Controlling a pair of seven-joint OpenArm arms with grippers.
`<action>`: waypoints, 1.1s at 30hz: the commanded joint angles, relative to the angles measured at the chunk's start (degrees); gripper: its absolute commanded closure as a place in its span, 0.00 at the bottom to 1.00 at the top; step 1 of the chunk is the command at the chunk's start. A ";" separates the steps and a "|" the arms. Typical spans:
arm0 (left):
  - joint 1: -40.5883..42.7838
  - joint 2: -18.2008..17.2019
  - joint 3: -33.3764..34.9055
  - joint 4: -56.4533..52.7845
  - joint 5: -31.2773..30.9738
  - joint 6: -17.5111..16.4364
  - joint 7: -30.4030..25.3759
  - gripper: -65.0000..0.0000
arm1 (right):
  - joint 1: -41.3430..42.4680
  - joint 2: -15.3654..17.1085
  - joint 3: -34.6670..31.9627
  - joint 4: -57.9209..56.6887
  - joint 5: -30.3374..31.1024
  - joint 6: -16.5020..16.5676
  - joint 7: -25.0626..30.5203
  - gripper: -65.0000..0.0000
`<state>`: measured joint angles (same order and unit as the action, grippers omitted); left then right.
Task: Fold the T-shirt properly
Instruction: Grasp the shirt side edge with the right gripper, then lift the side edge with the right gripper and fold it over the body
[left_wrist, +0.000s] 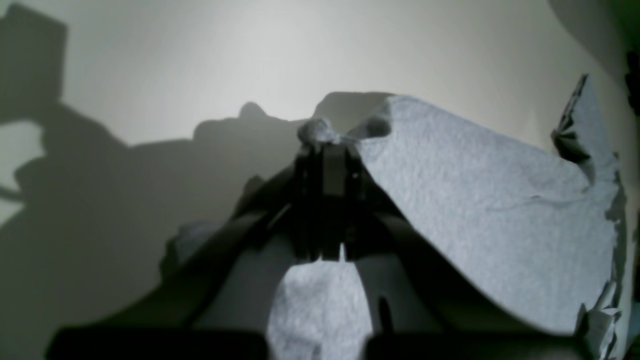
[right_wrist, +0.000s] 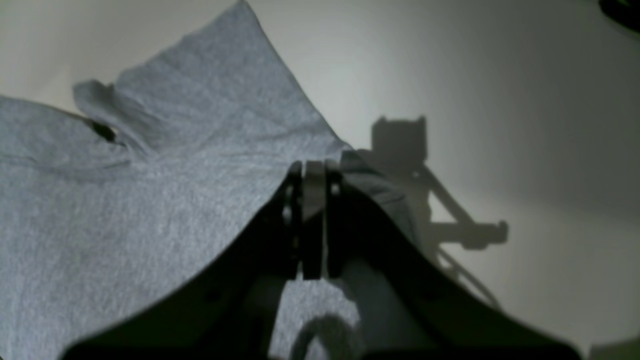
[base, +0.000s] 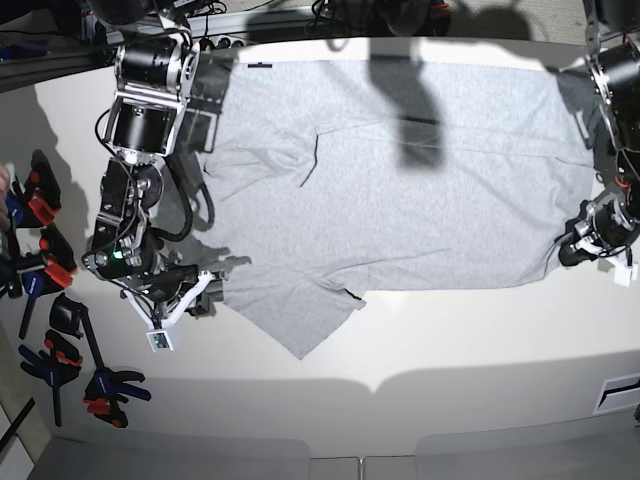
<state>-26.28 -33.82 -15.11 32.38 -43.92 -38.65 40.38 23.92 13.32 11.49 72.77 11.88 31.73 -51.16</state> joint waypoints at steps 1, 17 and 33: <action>-0.59 -1.29 -0.26 1.33 -1.25 -0.63 -0.96 1.00 | 1.33 0.46 0.17 1.05 0.83 0.13 1.44 1.00; 12.20 -1.07 -0.26 18.69 -1.79 -0.59 -1.01 1.00 | -1.36 0.50 0.20 6.60 1.31 -0.31 3.32 1.00; 12.94 0.79 -0.26 20.59 -1.81 -0.61 -1.38 1.00 | 3.45 0.37 0.17 -8.20 -13.16 -8.46 15.39 0.52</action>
<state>-12.23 -31.90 -15.07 52.03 -44.86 -38.83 40.32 25.41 13.30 11.57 63.22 -1.93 23.38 -37.08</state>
